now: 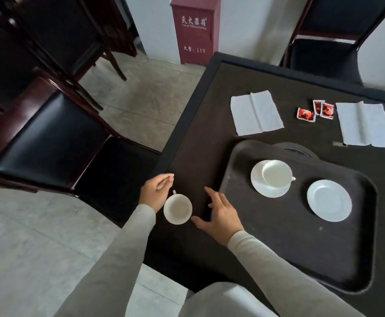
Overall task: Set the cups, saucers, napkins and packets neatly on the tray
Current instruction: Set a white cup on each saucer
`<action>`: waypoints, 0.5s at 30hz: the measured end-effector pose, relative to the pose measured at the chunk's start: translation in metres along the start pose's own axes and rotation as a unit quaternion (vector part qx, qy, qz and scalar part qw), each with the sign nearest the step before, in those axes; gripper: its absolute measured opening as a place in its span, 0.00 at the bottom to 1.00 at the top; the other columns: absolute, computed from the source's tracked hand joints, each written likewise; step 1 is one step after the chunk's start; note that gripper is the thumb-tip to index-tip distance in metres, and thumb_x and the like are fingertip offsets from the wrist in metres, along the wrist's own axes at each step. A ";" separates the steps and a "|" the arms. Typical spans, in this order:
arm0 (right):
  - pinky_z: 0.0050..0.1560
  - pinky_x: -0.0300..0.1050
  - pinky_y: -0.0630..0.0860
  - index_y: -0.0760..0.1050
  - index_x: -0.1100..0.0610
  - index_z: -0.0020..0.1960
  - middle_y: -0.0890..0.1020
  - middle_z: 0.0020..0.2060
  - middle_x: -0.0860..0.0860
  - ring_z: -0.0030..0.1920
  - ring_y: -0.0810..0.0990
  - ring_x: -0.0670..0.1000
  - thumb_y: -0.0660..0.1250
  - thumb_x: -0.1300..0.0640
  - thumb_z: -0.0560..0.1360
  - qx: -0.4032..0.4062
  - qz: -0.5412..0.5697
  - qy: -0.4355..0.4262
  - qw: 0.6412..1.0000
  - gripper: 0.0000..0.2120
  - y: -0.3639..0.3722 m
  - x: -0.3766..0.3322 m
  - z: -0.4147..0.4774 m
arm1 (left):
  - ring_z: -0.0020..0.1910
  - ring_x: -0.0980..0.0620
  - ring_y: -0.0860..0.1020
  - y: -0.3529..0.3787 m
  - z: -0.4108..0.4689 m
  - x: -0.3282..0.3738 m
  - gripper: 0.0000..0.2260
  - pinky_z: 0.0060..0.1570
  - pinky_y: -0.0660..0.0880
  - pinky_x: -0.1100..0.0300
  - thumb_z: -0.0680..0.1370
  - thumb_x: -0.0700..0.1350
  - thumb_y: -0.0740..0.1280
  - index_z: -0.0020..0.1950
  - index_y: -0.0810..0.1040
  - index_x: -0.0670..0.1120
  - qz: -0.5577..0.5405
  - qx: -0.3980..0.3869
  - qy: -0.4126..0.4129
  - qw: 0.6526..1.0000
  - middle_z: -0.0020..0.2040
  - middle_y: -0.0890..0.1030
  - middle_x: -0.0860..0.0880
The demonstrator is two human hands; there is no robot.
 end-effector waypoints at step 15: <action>0.67 0.53 0.73 0.43 0.45 0.81 0.68 0.71 0.51 0.67 0.74 0.57 0.82 0.49 0.65 -0.055 0.025 0.124 0.990 0.59 0.091 -0.015 0.013 | 0.65 0.51 0.78 0.025 0.008 -0.054 0.15 0.70 0.71 0.50 0.84 0.52 0.61 0.68 0.80 0.52 0.063 -0.129 -0.075 0.987 0.63 0.83 0.52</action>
Point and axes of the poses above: each hand's wrist, its own z-axis towards the middle knuckle, its own y-axis out of the palm, x = y × z, the point moved 9 cm from there along z, towards the middle knuckle
